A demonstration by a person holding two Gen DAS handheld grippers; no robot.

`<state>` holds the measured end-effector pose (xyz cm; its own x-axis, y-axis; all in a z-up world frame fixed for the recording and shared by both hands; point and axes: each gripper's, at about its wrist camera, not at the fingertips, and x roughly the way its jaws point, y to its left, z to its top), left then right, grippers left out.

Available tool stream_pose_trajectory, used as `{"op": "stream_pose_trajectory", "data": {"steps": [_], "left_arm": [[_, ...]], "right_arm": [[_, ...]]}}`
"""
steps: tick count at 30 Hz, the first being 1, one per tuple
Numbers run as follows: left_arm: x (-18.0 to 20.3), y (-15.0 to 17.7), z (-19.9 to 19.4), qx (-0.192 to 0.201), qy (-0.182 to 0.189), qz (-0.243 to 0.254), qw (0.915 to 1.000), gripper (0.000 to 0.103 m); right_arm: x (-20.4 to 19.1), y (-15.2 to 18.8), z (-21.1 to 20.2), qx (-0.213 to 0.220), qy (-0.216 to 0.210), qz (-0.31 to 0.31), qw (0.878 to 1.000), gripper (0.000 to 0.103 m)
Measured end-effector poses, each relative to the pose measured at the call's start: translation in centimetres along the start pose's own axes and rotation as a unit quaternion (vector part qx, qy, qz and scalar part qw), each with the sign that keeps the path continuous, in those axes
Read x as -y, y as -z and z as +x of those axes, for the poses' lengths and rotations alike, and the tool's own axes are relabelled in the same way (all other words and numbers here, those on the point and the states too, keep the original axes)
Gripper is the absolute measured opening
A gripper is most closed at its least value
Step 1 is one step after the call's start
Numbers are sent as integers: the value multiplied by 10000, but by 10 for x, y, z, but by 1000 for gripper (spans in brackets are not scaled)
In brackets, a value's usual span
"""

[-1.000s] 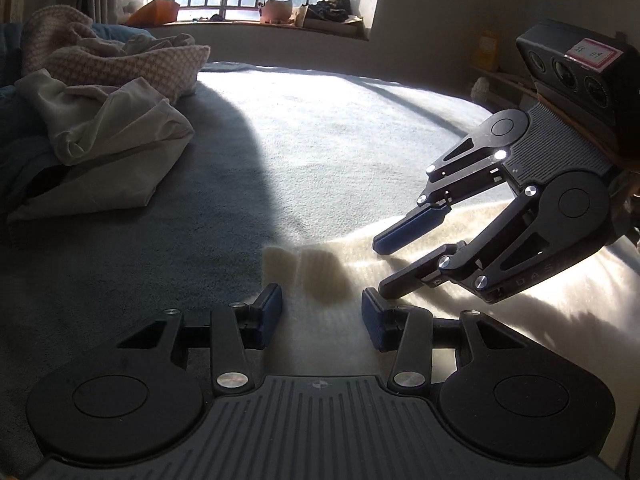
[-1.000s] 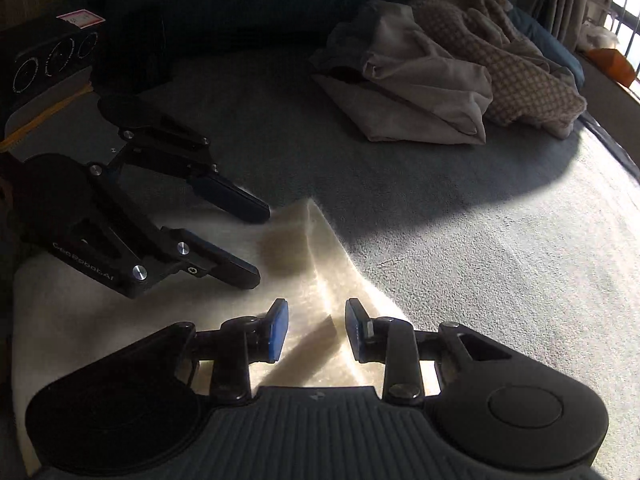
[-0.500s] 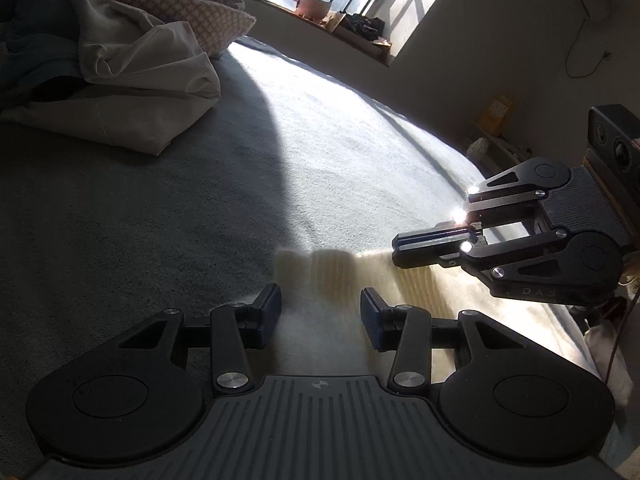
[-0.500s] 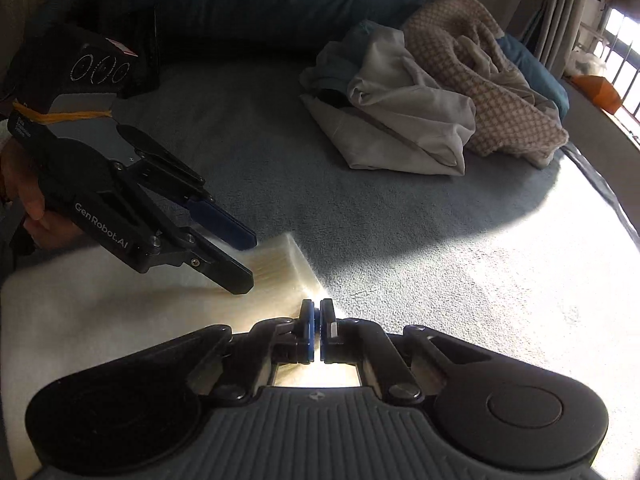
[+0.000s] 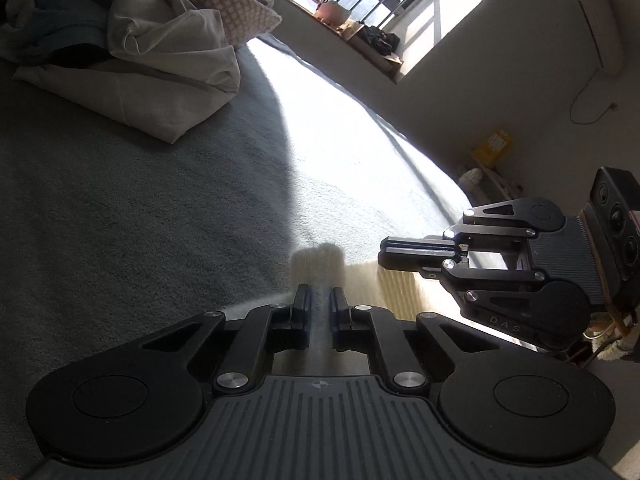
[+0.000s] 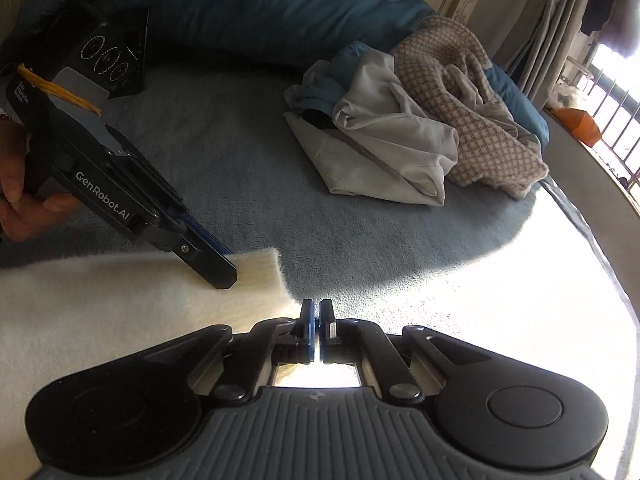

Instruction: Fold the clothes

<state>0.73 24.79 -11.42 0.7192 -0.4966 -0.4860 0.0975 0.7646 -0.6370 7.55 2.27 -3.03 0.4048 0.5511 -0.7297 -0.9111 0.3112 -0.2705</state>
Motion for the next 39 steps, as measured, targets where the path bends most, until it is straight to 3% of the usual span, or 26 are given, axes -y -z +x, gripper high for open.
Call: {"op": "stream_pose_trajectory", "data": {"steps": [4, 9, 13, 15, 18, 22, 25, 27, 29, 37, 38, 39], "left_arm": [[-18, -3, -6, 103, 26, -576, 9983, 7], [-26, 2, 11, -139, -353, -639, 9972, 7], [-22, 2, 12, -129, -404, -564, 9975, 7], [-23, 3, 11, -120, -396, -604, 9973, 7], [-24, 3, 11, -101, -383, -662, 9970, 7], [-25, 3, 10, -73, -380, -660, 9971, 8], [-23, 3, 9, -67, -416, -581, 9974, 8], [-22, 3, 8, -72, -442, -505, 9977, 8], [-21, 3, 8, -80, -459, -466, 9978, 8], [-18, 6, 6, -46, -528, -341, 9980, 8], [-18, 7, 6, -40, -529, -333, 9980, 8], [-18, 8, 5, -30, -528, -316, 9981, 8]], "right_arm": [[-1, 1, 8, 98, 47, -2, 9999, 1], [-11, 18, 49, -142, 72, 61, 9999, 1], [24, 19, 38, 12, 61, 1073, 9942, 1], [61, 24, 23, 116, 19, 1926, 9812, 1], [104, 37, -5, 178, -168, 2644, 9641, 3], [111, 51, -32, -113, -597, 2391, 9691, 4], [90, 61, -32, -527, -937, 1961, 9747, 6], [76, 66, -27, -764, -941, 1650, 9788, 21], [68, 70, -22, -891, -874, 1415, 9820, 26], [63, 76, -11, -1118, -900, 1102, 9835, 27], [60, 75, -11, -1137, -854, 980, 9850, 25], [57, 75, -12, -1154, -811, 859, 9863, 17]]}}
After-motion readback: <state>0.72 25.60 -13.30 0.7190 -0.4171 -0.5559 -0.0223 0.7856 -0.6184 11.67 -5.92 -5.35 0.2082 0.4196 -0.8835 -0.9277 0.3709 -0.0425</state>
